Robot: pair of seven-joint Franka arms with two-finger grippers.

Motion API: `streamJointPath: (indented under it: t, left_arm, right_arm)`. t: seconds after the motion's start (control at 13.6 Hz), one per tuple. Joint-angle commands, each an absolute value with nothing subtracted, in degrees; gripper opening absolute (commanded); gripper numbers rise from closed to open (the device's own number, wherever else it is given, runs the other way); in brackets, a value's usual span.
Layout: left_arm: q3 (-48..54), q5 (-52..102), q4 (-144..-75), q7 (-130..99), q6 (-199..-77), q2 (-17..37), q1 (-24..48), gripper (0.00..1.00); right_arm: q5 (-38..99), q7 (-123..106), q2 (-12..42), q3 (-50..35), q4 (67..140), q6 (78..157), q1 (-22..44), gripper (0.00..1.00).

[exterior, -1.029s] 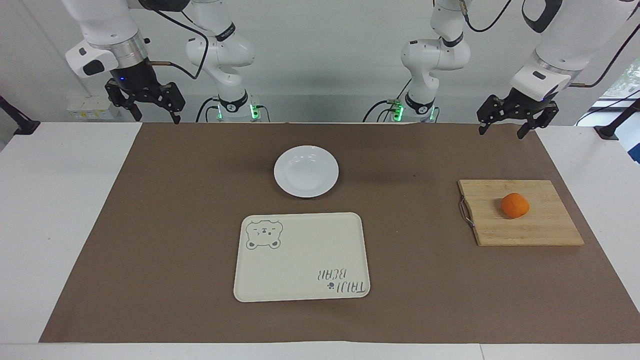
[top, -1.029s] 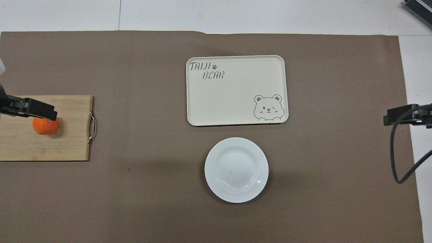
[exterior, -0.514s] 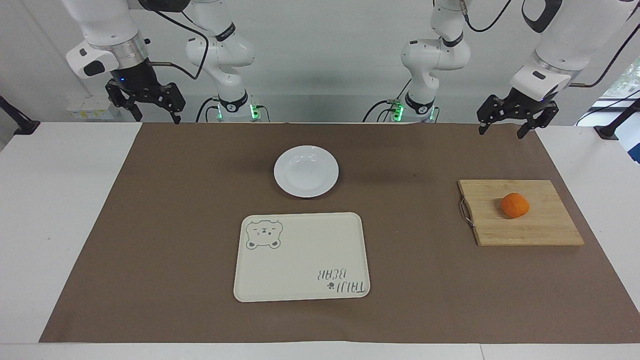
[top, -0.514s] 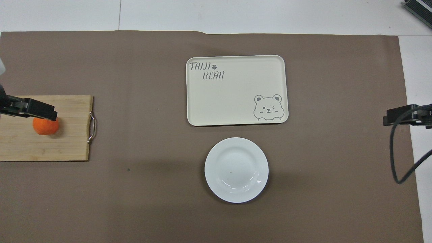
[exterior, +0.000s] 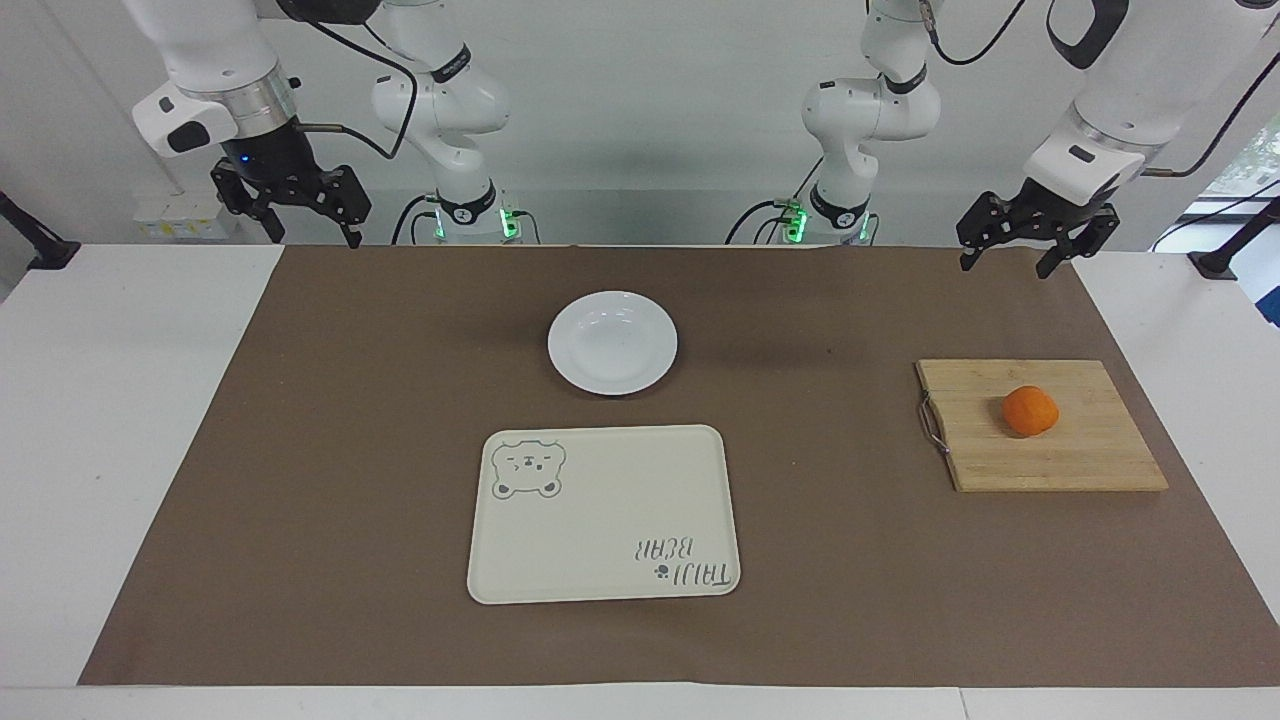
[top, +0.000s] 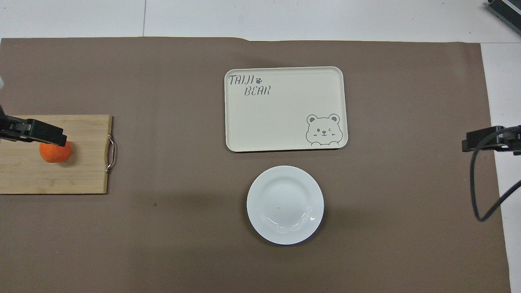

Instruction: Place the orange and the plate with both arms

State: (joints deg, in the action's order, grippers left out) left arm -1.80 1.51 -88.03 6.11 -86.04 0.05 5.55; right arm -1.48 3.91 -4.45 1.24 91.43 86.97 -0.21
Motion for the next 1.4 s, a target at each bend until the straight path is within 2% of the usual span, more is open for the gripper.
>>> streamJointPath:
  t: [0.0, 0.44, 0.73, 1.32]
  left_arm:
    - [-2.02, 2.11, -91.66, 7.56, -88.85, -1.67, 4.49, 1.00]
    - [-2.02, 2.11, -97.64, 16.95, -96.66, -1.50, -0.78, 1.00]
    - [-2.02, 2.11, -98.79, 22.93, -100.45, -0.44, -5.44, 1.00]
    - [-2.02, 2.11, -99.49, 28.48, -106.60, 5.97, -9.58, 1.00]
  right_arm:
    - [-1.23, 2.37, -5.80, 1.14, 92.90, 87.19, -0.44, 1.00]
    - [-1.23, 2.37, -5.80, 1.14, 92.90, 87.19, -0.44, 1.00]
    - [-1.23, 2.37, -5.80, 1.14, 92.90, 87.19, -0.44, 1.00]
    - [-1.23, 2.37, -5.80, 1.23, 92.90, 87.19, -0.53, 1.00]
